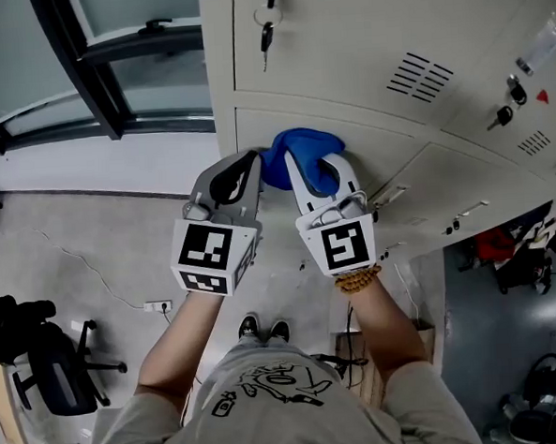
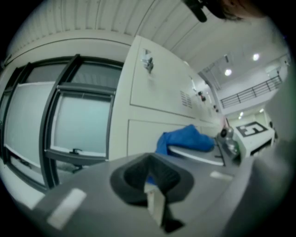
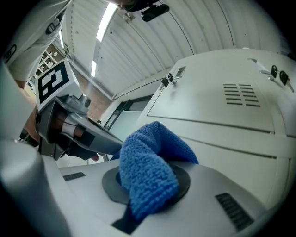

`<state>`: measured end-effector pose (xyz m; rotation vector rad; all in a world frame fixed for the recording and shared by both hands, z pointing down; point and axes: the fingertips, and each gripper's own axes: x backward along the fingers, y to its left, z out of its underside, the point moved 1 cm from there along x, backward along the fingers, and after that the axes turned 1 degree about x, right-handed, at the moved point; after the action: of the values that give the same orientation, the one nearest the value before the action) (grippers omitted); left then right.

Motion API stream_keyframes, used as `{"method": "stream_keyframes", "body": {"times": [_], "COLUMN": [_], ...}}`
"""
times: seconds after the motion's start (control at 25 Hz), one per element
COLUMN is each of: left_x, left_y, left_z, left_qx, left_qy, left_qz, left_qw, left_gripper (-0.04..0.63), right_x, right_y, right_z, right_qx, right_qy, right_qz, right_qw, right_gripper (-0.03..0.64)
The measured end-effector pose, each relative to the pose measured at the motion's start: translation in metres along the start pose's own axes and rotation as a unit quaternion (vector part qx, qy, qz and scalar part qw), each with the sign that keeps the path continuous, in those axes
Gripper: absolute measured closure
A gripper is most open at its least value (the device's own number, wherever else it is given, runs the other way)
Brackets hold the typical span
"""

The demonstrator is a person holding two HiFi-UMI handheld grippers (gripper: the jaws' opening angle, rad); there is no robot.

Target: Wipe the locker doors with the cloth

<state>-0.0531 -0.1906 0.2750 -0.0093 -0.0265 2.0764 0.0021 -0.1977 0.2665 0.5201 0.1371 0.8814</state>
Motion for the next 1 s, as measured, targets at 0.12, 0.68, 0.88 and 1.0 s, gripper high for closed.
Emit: {"method": "stream_keyframes", "body": {"times": [0.12,0.68,0.88,1.0], "left_x": [-0.002,-0.029,-0.035,-0.037], "left_y": [-0.004,-0.048,-0.056,-0.058], "left_z": [-0.017,-0.022,0.008,0.027], "left_qx": [-0.009,-0.017,-0.009,-0.003], "left_qy": [-0.010,-0.009,0.018,0.031], "left_qz": [0.004,0.051,0.058,0.058], "left_qw": [0.9999,0.9985,0.9981,0.9978], "left_gripper": [0.592,0.592,0.592,0.592], "right_x": [0.000,0.044,0.057,0.060], "right_y": [-0.015,-0.066,-0.062,-0.052], "right_z": [-0.025,-0.017,0.015,0.036], "right_qx": [0.005,-0.008,-0.005,-0.001], "right_qy": [-0.022,-0.054,-0.059,-0.052], "right_qz": [0.012,0.074,0.098,0.098], "right_qw": [1.000,0.996,0.993,0.994], "right_gripper": [0.584,0.584,0.584,0.584]}}
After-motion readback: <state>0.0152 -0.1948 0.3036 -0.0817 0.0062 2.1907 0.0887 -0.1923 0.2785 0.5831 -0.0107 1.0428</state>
